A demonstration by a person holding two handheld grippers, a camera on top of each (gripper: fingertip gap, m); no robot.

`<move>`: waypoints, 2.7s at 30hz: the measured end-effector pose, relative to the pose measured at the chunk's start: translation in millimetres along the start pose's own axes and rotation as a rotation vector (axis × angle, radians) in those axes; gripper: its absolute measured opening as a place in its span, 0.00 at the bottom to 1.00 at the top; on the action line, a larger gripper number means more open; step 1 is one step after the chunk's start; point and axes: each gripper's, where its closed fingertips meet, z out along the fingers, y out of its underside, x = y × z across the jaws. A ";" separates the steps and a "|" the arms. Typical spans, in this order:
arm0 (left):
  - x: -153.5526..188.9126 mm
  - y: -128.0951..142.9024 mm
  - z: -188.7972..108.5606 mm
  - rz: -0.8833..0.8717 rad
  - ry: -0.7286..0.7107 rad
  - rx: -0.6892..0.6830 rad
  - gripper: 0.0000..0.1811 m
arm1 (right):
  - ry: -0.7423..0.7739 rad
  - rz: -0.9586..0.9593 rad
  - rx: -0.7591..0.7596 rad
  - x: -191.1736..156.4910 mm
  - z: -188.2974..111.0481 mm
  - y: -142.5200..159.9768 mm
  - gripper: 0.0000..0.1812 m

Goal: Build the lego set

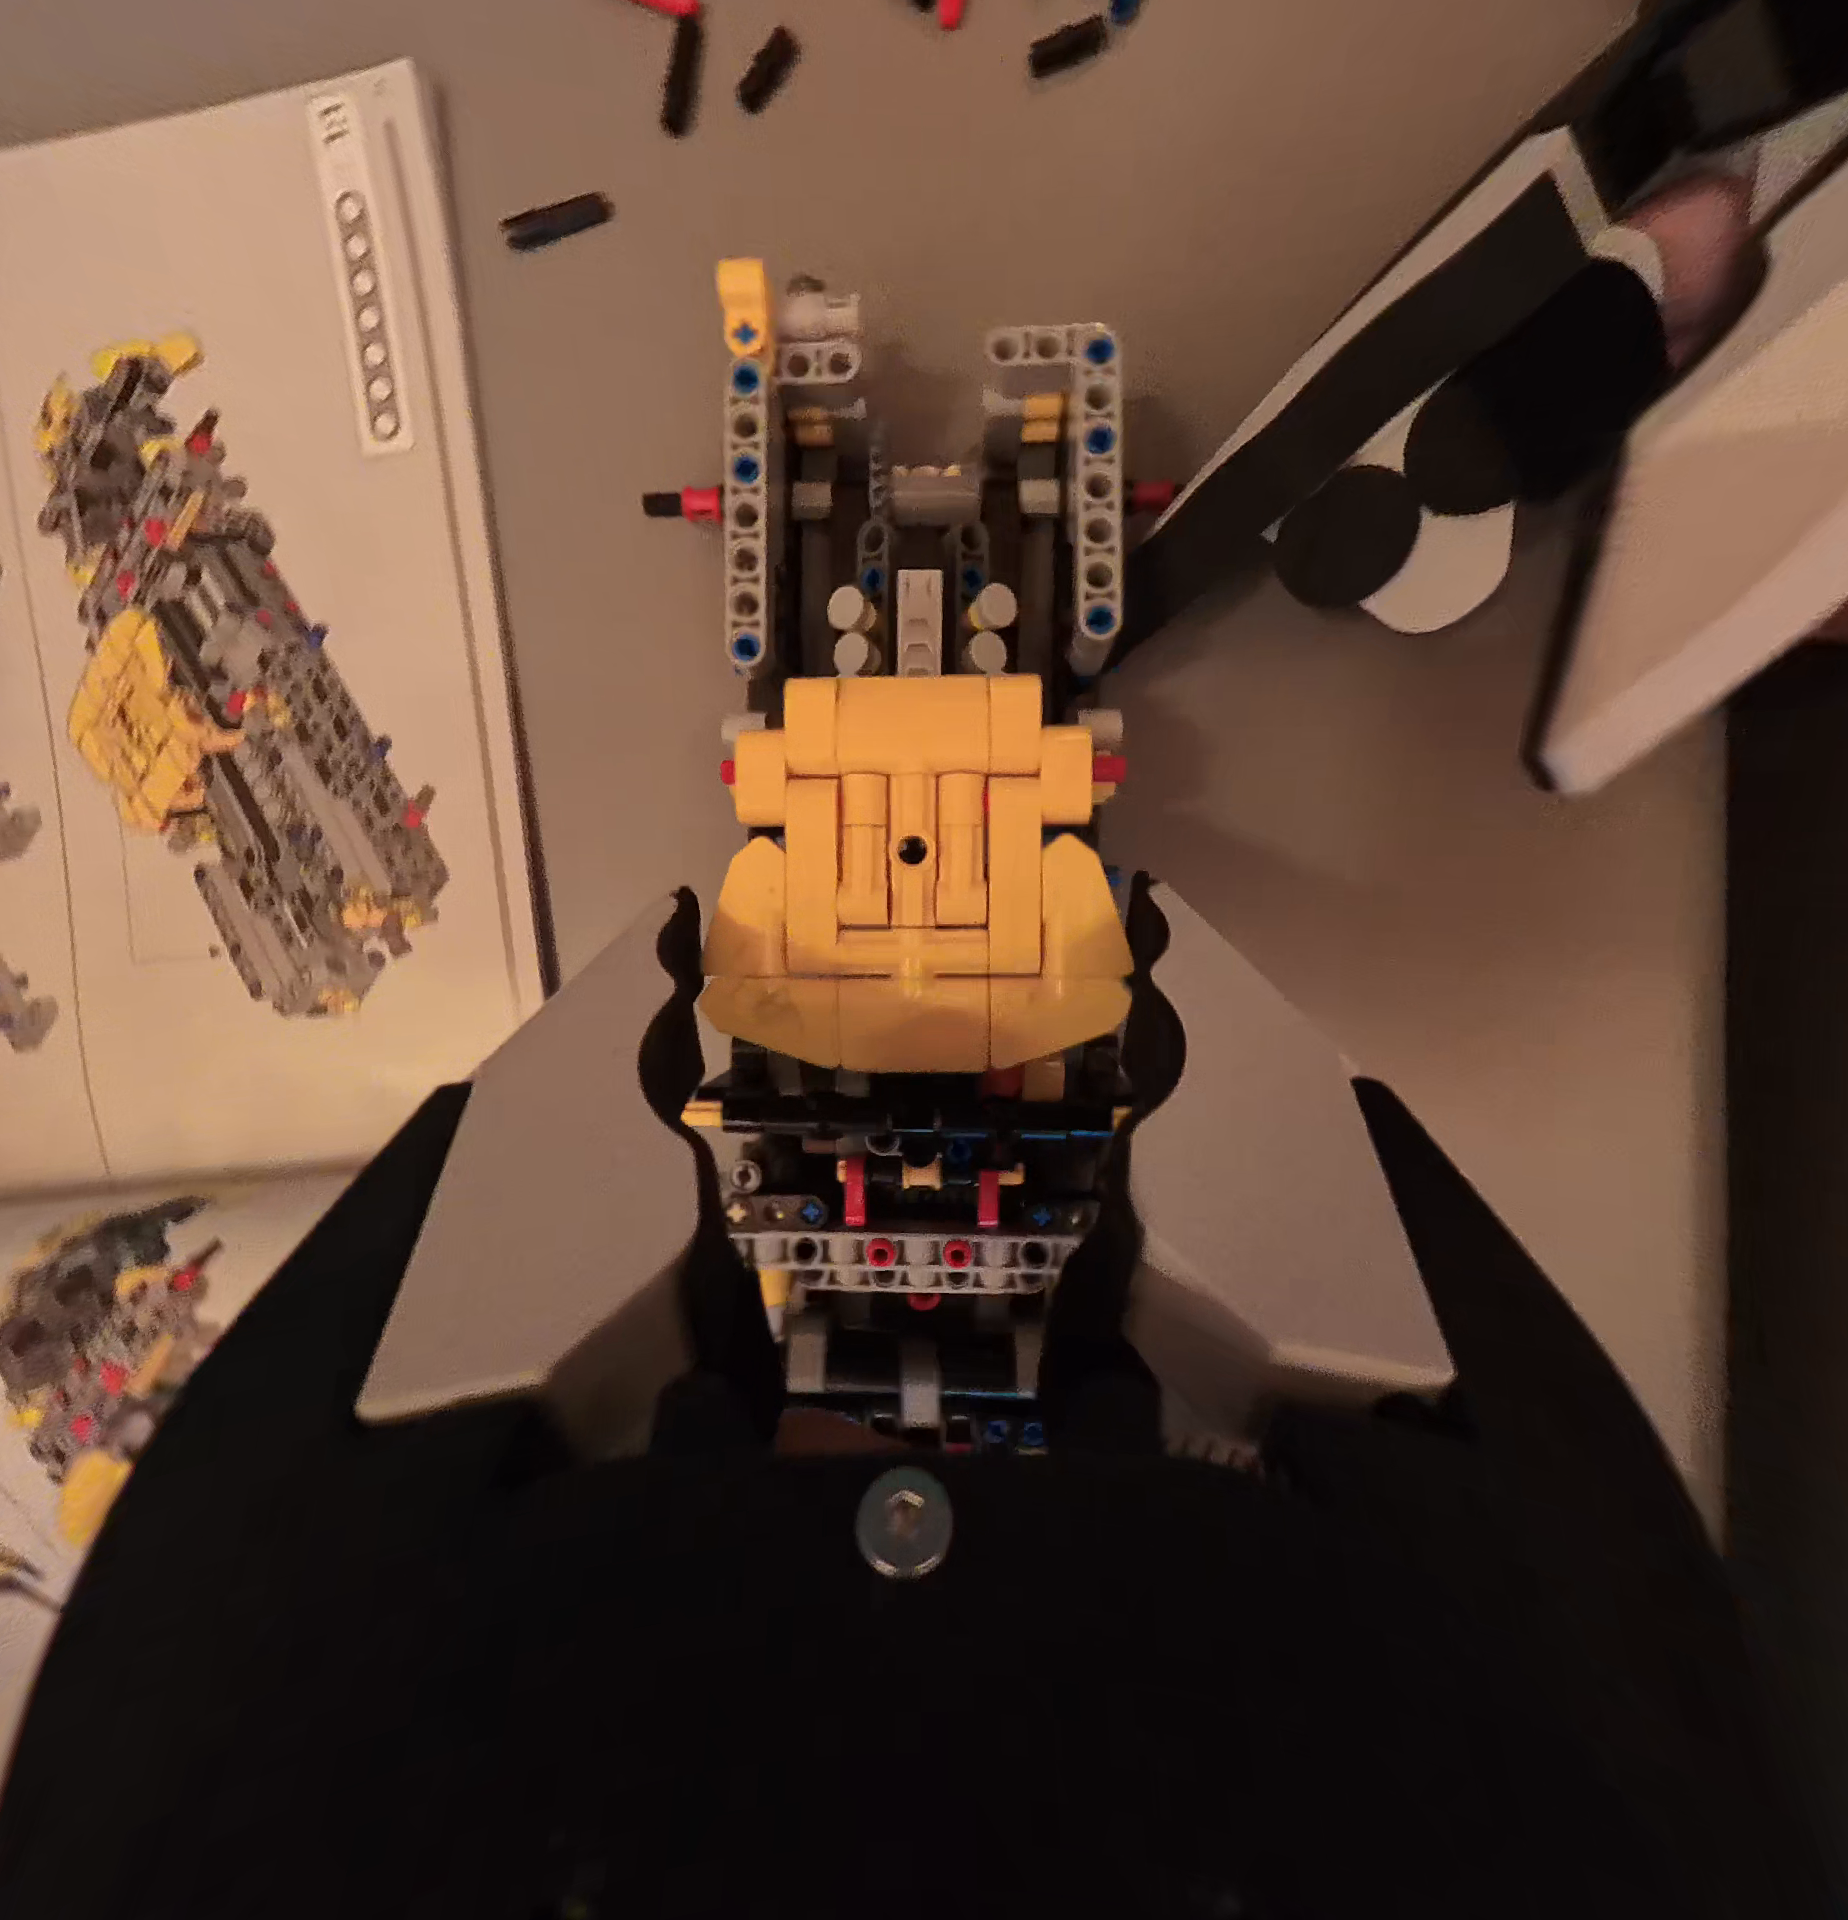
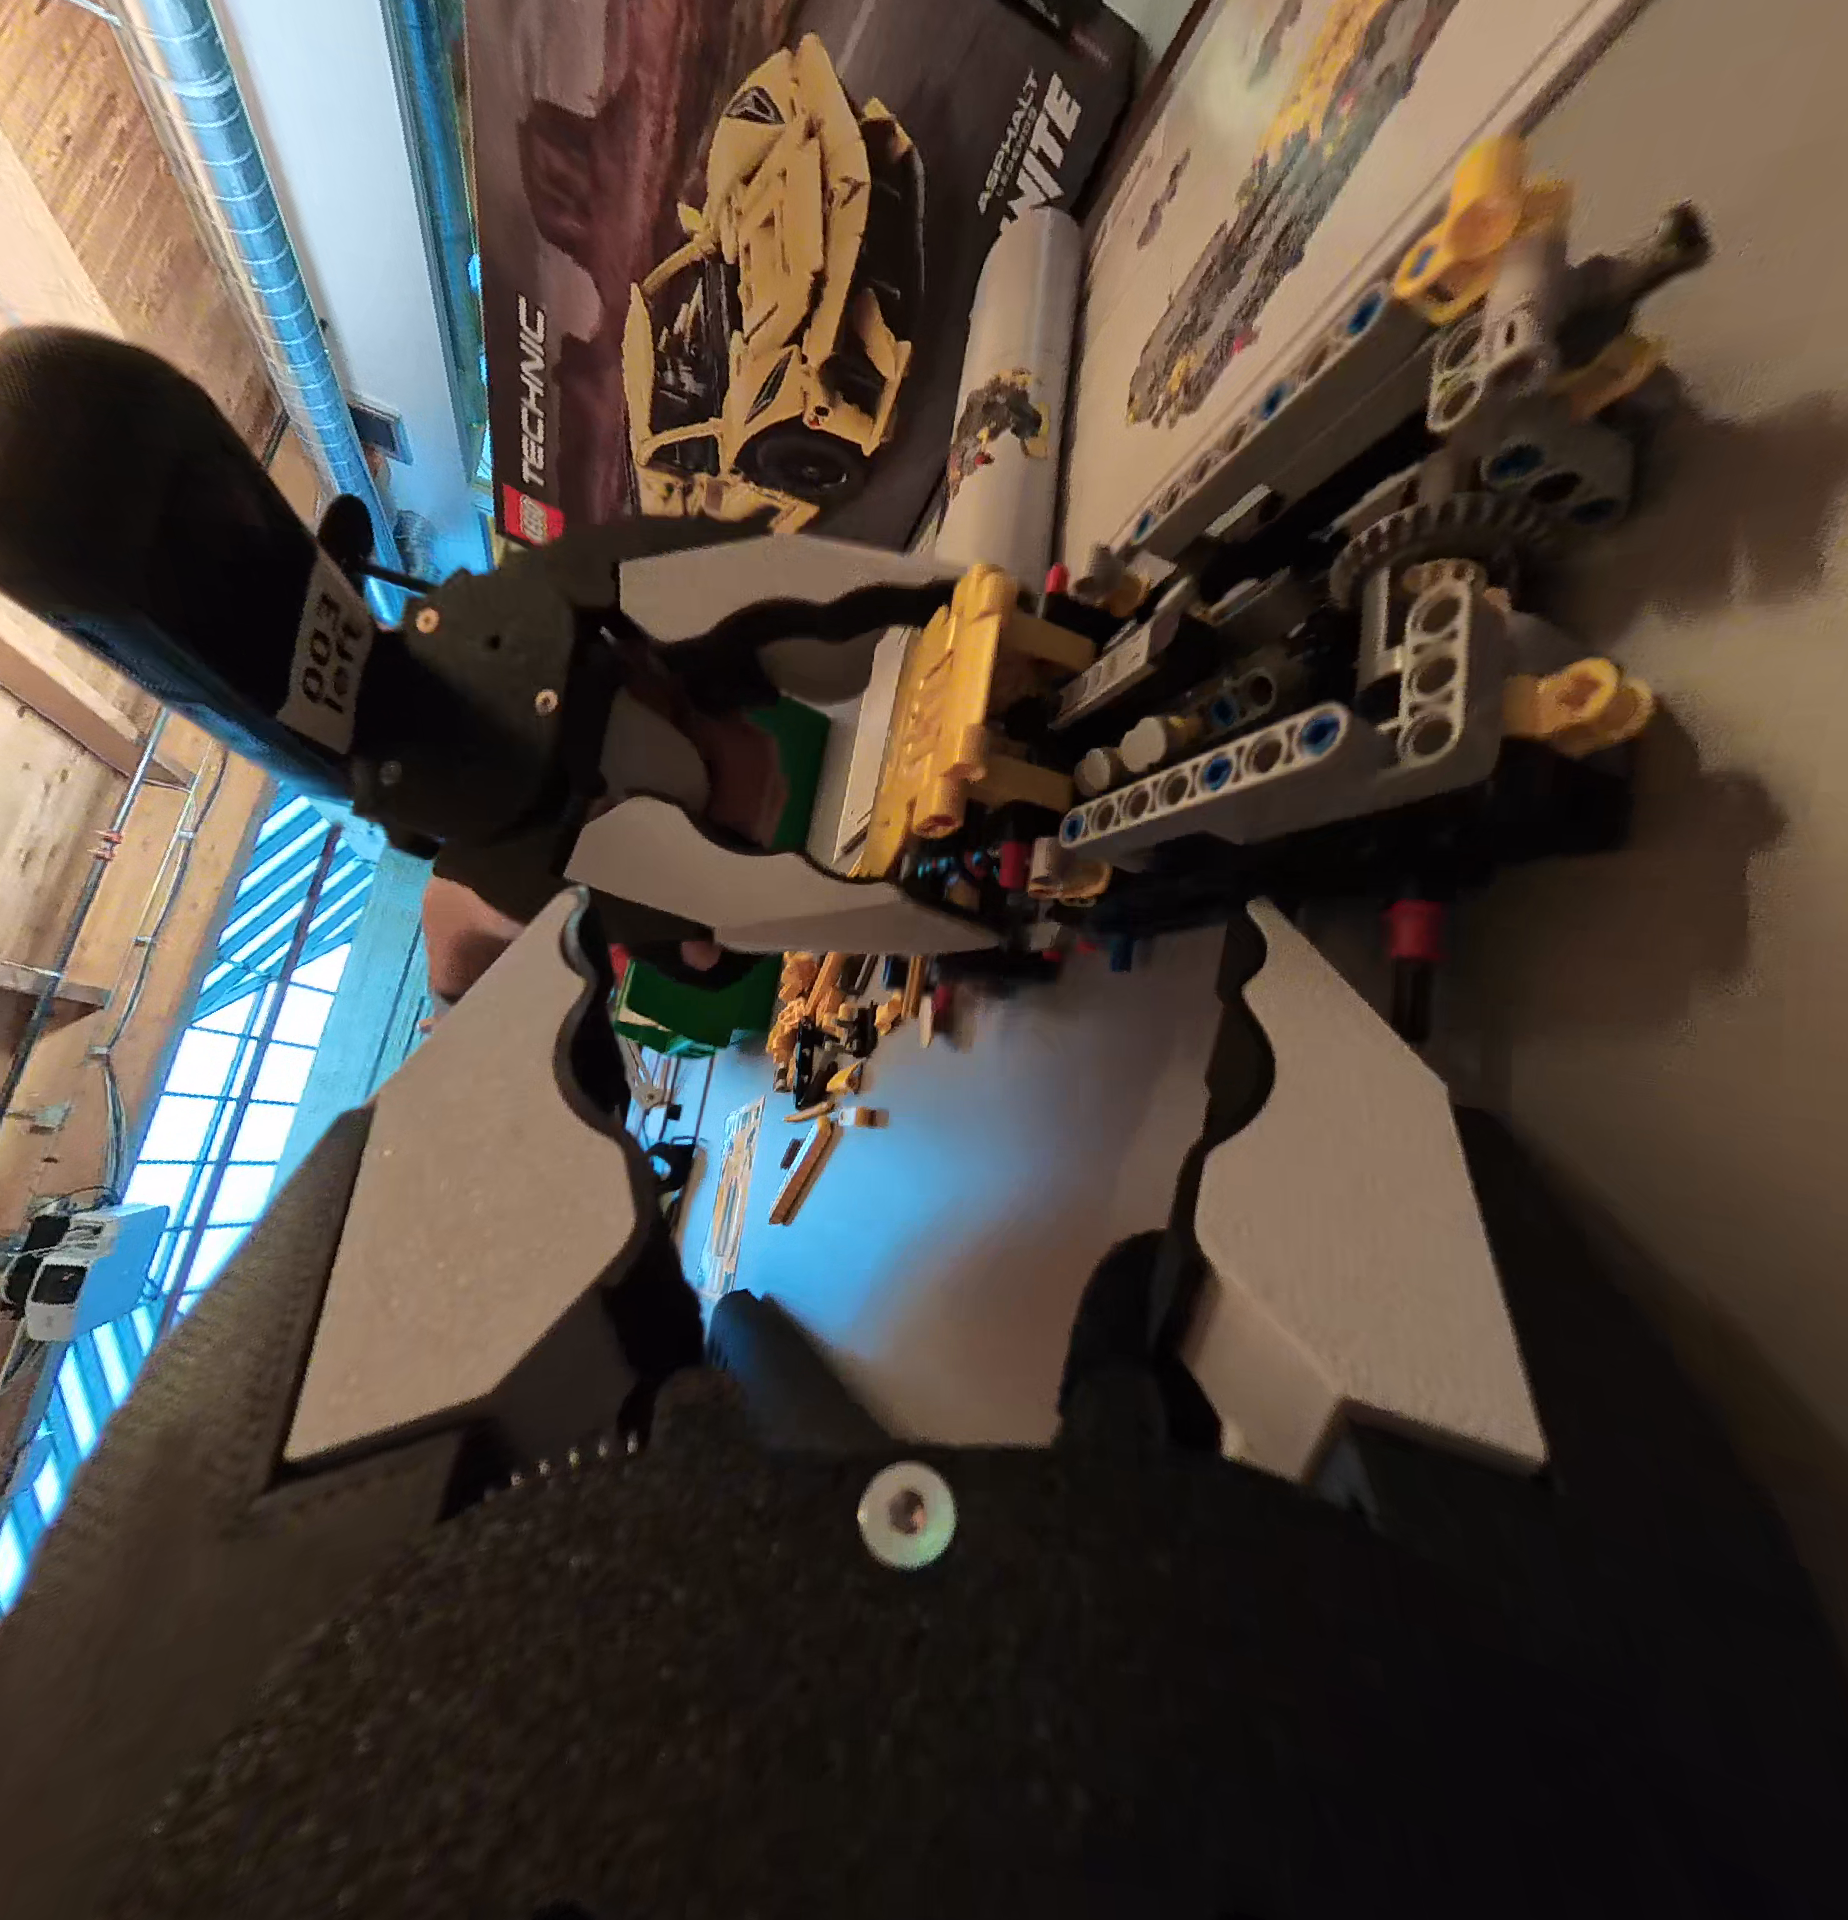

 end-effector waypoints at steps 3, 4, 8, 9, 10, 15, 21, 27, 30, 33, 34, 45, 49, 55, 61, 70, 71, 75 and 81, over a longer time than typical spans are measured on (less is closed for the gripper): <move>-0.3 6.0 -4.4 -0.111 -0.038 -0.008 0.45 | -0.025 0.053 0.018 5.9 4.9 -12.8 0.60; 2.1 7.0 -5.6 -0.125 -0.054 -0.010 0.45 | -0.042 0.105 0.028 7.5 4.7 -17.0 0.60; 11.1 8.4 -7.0 -0.166 -0.134 -0.036 0.45 | -0.065 0.225 0.064 14.7 1.4 -25.0 0.56; 12.3 8.9 -6.7 -0.173 -0.151 -0.042 0.45 | -0.055 0.234 0.063 17.3 0.4 -25.3 0.53; 14.1 8.7 -6.2 -0.184 -0.161 -0.044 0.45 | -0.040 0.245 0.070 20.3 -0.3 -26.3 0.50; 19.3 7.5 -6.8 -0.210 -0.203 -0.041 0.40 | -0.036 0.327 0.094 29.5 2.1 -37.6 0.46; 26.8 1.0 -3.8 -0.272 -0.170 0.048 0.36 | 0.032 0.222 0.061 40.4 -12.2 -52.4 0.37; 26.4 0.4 -1.8 -0.275 -0.164 0.078 0.36 | 0.077 0.188 -0.089 46.2 2.9 -44.0 0.44; 24.4 0.8 -1.3 -0.271 -0.174 0.077 0.35 | 0.088 0.187 -0.071 48.9 6.4 -47.7 0.42; 22.9 1.0 1.6 -0.262 -0.181 0.074 0.35 | 0.099 0.172 -0.084 51.7 10.9 -50.7 0.40; 22.6 0.2 2.7 -0.267 -0.179 0.079 0.35 | 0.101 0.170 -0.094 53.3 12.7 -51.6 0.39; 19.2 -4.5 -4.3 -0.278 -0.187 0.183 0.34 | 0.021 0.128 -0.151 49.9 19.5 -58.9 0.17; 21.7 -8.6 -21.8 -0.269 -0.184 0.278 0.34 | -0.067 0.034 -0.128 26.9 19.9 -65.7 0.16; 38.6 -10.0 -87.8 -0.295 -0.001 0.651 0.34 | -0.259 -0.177 -0.176 -16.2 14.1 -64.1 0.16; 11.3 4.2 -108.9 -0.558 0.155 0.905 0.34 | -0.520 -0.337 -0.197 -57.2 -0.5 -54.4 0.16; 47.6 -23.3 -119.5 -0.482 0.402 1.003 0.21 | -0.696 -0.420 -0.209 -82.9 -14.8 -48.6 0.16; 47.5 -22.7 -124.2 -0.488 0.419 1.028 0.21 | -0.713 -0.426 -0.217 -84.5 -16.1 -47.3 0.16; 29.7 -20.9 -137.9 -0.561 0.375 1.117 0.25 | -0.732 -0.485 -0.250 -90.5 -17.4 -41.7 0.16; 25.7 -24.3 -142.6 -0.570 0.154 1.069 0.25 | -0.711 -0.537 -0.259 -96.1 -17.5 -36.8 0.16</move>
